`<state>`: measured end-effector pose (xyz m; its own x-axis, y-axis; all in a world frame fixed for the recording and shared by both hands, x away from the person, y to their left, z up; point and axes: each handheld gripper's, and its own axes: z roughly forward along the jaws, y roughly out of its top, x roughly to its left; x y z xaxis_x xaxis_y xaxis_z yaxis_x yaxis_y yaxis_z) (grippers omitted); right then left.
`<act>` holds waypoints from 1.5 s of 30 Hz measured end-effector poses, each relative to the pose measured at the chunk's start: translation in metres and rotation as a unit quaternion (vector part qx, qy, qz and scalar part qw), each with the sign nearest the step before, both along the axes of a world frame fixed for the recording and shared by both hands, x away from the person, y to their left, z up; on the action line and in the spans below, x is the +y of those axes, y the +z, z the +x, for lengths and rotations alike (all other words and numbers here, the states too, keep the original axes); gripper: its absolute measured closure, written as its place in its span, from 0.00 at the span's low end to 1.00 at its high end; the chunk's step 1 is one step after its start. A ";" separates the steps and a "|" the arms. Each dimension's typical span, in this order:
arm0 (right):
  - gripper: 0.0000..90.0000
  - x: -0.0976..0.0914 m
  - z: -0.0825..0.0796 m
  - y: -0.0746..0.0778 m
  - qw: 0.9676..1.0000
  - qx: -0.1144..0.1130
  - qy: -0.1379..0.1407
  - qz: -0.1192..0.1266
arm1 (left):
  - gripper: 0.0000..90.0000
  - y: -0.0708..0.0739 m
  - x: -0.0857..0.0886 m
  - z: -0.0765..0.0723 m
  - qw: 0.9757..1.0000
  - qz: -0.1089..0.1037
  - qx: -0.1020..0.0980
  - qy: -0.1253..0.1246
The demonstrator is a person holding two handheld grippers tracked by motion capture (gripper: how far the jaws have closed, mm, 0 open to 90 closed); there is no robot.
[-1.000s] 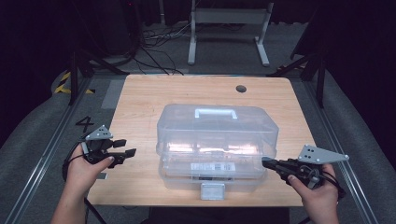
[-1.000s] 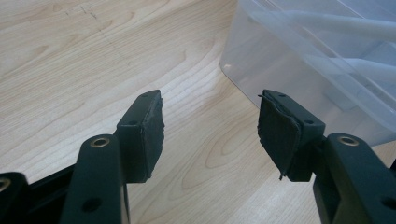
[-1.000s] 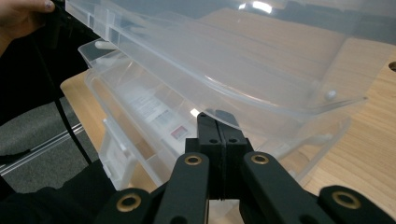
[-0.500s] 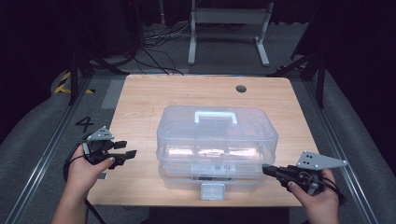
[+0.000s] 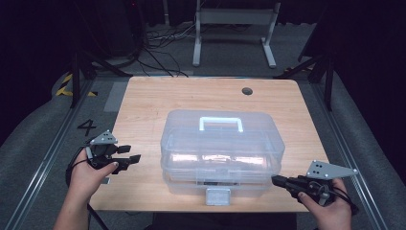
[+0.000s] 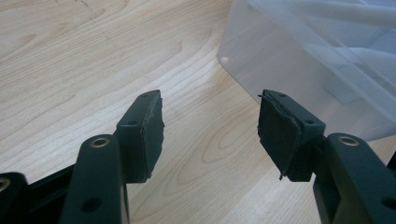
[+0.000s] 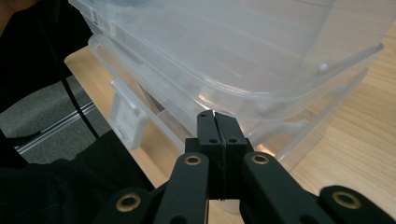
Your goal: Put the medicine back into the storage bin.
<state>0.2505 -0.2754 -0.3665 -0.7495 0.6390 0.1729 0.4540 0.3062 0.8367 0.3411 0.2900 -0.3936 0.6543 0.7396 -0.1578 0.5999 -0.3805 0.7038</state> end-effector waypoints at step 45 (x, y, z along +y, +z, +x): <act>0.93 -0.004 -0.007 -0.018 0.998 0.040 0.011 -0.042 | 0.45 -0.006 -0.002 0.002 1.000 0.000 0.005 -0.001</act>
<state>0.2436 -0.2793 -0.3844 -0.7496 0.6370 0.1799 0.5113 0.3846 0.7686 0.3431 0.2880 -0.3999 0.6540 0.7384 -0.1646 0.6057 -0.3808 0.6986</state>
